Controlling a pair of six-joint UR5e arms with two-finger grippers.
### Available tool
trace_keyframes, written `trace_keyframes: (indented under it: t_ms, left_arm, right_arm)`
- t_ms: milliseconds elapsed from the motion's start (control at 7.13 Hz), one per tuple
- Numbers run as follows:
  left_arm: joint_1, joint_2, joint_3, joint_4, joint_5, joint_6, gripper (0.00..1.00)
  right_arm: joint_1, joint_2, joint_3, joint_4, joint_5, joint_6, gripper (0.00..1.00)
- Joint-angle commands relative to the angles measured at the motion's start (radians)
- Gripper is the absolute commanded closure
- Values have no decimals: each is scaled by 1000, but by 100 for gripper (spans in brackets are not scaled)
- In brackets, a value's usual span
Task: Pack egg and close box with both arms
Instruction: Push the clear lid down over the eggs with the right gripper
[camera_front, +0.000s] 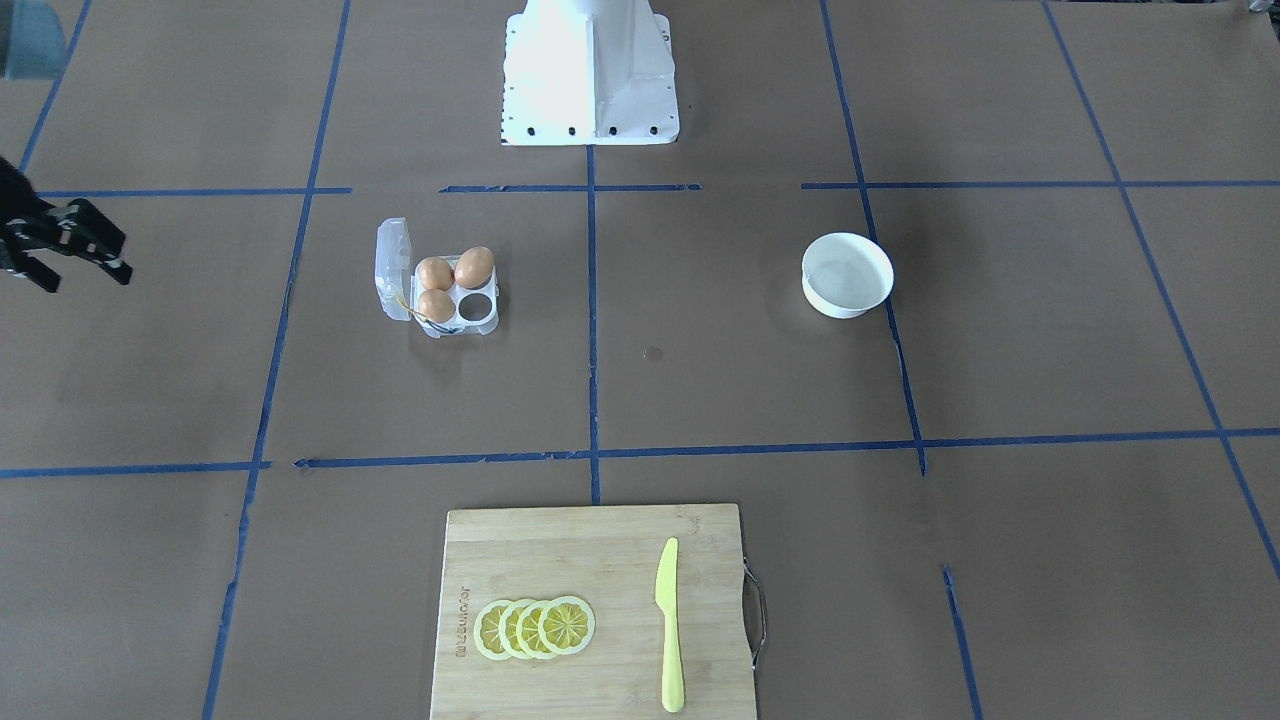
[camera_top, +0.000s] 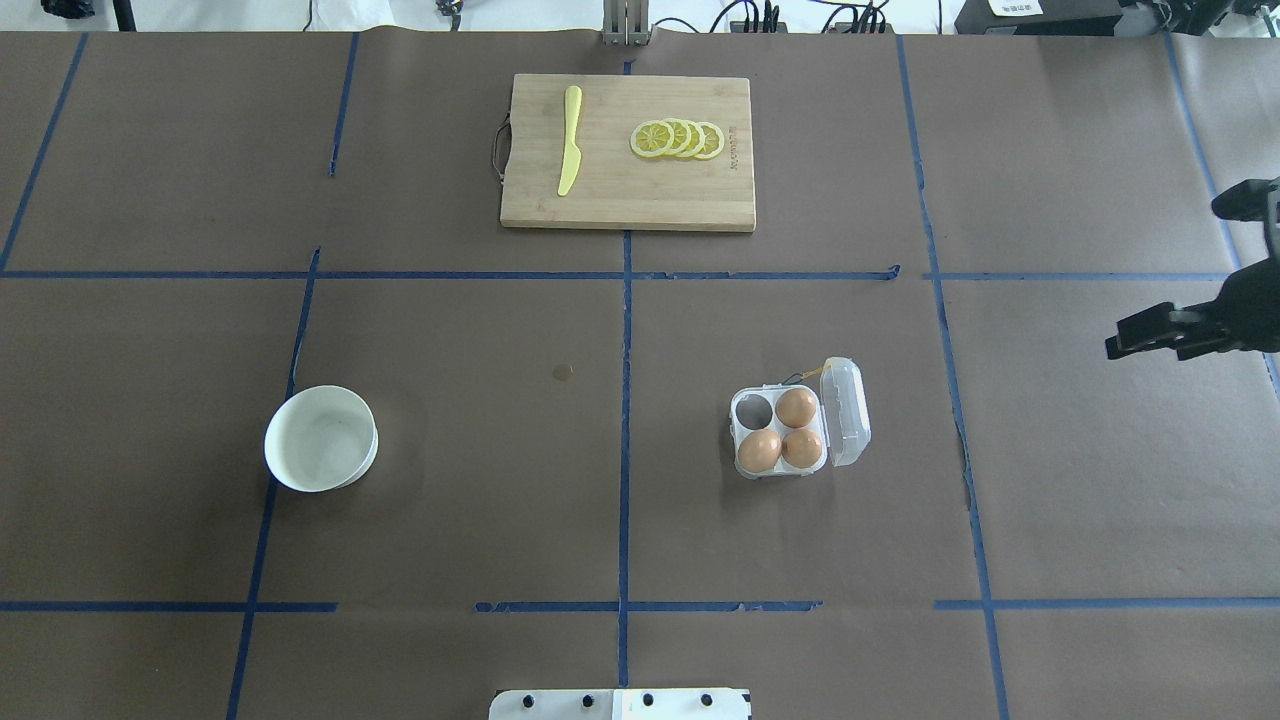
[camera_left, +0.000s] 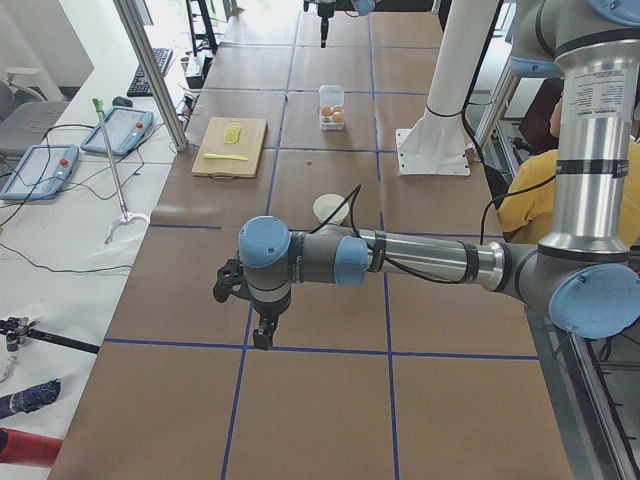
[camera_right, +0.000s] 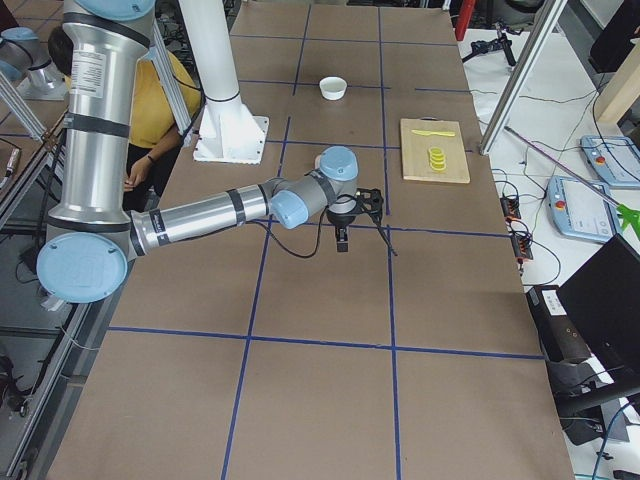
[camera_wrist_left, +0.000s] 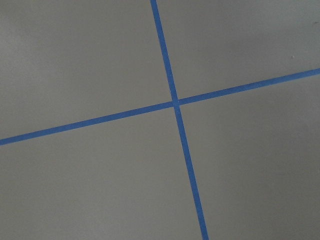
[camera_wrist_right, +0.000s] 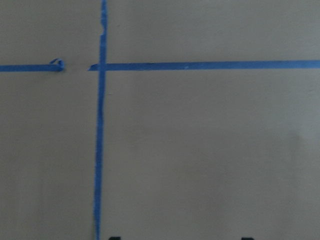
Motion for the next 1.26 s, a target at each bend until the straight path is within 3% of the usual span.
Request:
trace_keyframes:
  t_ms: [0,421,561,841,982,1122]
  left_arm:
    - [0,-16,1,0,0,-1,0]
    - [2,-24,-1,0,-3,-1,0]
    - [2,-26,1,0,-3,-1,0]
    - [2,-26,2,0,-3,-1,0]
    - [2,-26,4,0,-3,-1,0]
    - [0,-26,4,0,-3,-1,0]
  right_arm:
    - [-209,107,-4,74,-106,187,100]
    - [-414,359,-30,65,-341,499,100]
    - [-426,383,-30,58,-364,526,100]
    - [-380,373,-19,-133,-363,493,100]
    - [-348,382,-1,-295,-361,327,100]
    - [-319,373,25,-370,-355,178,100]
